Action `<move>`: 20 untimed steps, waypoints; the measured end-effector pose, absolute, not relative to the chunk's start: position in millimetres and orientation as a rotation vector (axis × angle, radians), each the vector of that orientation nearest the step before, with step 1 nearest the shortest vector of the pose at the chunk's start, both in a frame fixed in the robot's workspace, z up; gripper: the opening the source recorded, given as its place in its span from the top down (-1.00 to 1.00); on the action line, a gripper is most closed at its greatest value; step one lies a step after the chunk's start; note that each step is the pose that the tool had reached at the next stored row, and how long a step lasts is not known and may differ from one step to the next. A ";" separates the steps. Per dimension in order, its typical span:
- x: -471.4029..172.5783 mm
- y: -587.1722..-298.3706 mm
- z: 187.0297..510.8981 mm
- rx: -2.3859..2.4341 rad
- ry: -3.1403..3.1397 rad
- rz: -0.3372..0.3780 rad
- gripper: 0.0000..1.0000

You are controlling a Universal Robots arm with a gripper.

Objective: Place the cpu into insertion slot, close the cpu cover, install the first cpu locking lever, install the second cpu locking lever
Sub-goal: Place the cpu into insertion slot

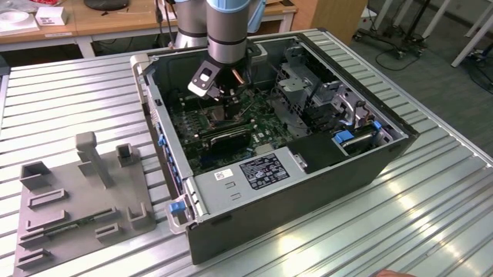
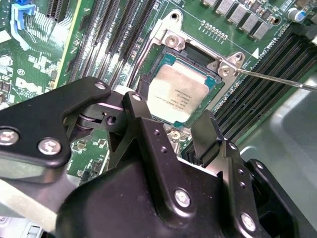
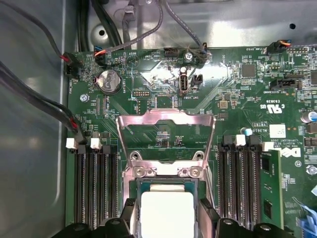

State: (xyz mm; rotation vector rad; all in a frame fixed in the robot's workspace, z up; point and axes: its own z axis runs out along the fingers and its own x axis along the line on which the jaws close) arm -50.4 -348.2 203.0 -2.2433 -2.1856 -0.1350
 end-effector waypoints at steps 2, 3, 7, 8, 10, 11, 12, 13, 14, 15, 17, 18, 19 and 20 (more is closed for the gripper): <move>-50.4 -348.2 205.6 -2.243 -2.186 -0.135 -0.22; -50.4 -348.2 206.8 -2.243 -2.186 -0.135 -0.22; -50.4 -348.2 212.4 -2.243 -2.186 -0.135 -0.22; -50.4 -348.2 213.6 -2.243 -2.186 -0.135 -0.22; -50.4 -348.2 216.2 -2.243 -2.186 -0.135 -0.22; -50.4 -348.2 217.6 -2.243 -2.186 -0.135 -0.22; -50.4 -348.2 218.6 -2.243 -2.186 -0.135 -0.22; -50.4 -348.2 219.1 -2.243 -2.186 -0.135 -0.22; -50.4 -348.2 219.6 -2.243 -2.186 -0.135 -0.22; -50.3 -348.2 220.0 -2.243 -2.186 -0.135 -0.22; -50.3 -348.2 220.1 -2.243 -2.185 -0.136 -0.22; -50.3 -348.2 220.4 -2.243 -2.186 -0.135 -0.22; -50.4 -348.2 220.4 -2.243 -2.186 -0.135 -0.22; -50.4 -348.2 220.5 -2.243 -2.186 -0.135 -0.22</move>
